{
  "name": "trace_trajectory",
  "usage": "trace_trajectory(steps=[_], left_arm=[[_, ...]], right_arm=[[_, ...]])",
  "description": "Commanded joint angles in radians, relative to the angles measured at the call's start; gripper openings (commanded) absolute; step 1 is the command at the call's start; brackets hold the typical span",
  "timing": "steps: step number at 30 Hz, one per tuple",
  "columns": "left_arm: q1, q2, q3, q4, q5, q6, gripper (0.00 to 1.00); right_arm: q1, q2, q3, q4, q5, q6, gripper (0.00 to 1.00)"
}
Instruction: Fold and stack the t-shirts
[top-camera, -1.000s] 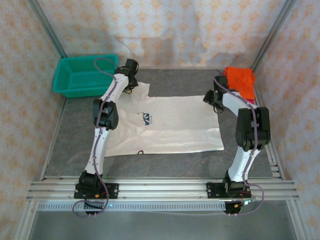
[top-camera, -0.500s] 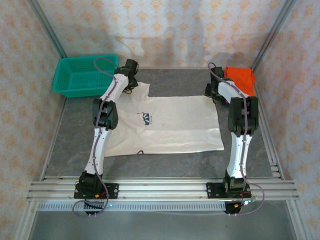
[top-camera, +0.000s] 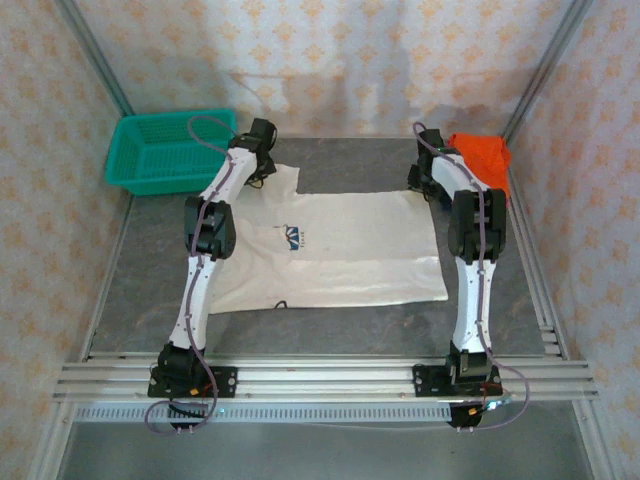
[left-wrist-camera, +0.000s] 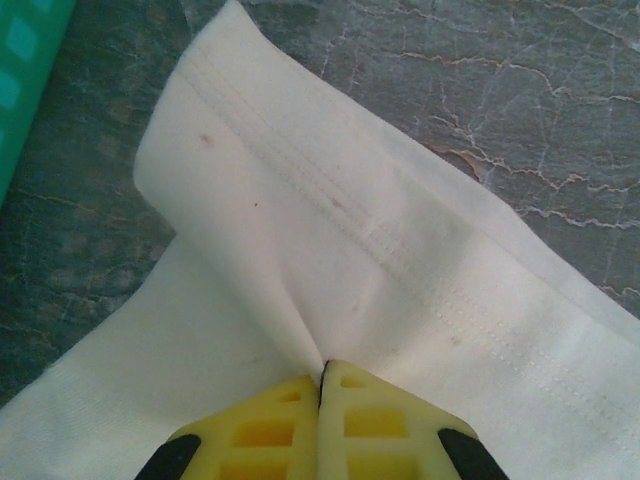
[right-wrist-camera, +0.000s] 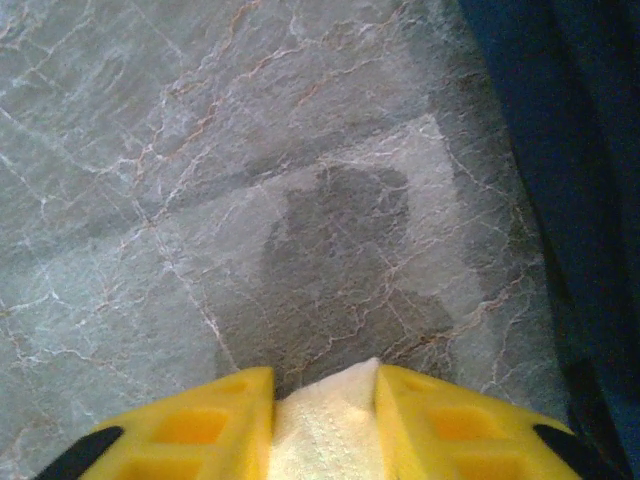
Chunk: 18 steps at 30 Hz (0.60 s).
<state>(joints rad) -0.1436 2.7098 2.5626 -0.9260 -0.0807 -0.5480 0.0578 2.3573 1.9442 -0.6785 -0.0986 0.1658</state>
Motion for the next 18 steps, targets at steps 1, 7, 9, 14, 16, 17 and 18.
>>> trace_trajectory(steps=[1,7,9,14,16,17,18], left_arm=[[0.003,0.010,-0.041,-0.068,0.035,0.008,0.00],[0.002,-0.009,-0.041,-0.056,0.047,0.008,0.00],[0.002,-0.024,-0.041,-0.048,0.054,0.039,0.00],[-0.004,-0.095,-0.053,-0.024,0.050,0.059,0.00],[-0.004,-0.130,-0.059,-0.019,0.052,0.068,0.00],[-0.004,-0.148,-0.060,-0.020,0.052,0.069,0.00],[-0.005,-0.167,-0.067,-0.019,0.053,0.071,0.00]], right_arm=[[-0.007,0.033,0.027,-0.085,-0.013,0.005,0.22],[-0.007,0.014,0.035,-0.092,-0.002,0.003,0.00],[-0.007,-0.008,0.037,-0.078,-0.002,0.004,0.00],[-0.007,-0.102,0.021,-0.043,0.000,0.002,0.00],[-0.007,-0.150,-0.013,-0.018,0.005,0.004,0.00],[-0.007,-0.173,-0.035,-0.005,0.004,0.004,0.00],[-0.007,-0.201,-0.061,0.010,0.001,0.007,0.00]])
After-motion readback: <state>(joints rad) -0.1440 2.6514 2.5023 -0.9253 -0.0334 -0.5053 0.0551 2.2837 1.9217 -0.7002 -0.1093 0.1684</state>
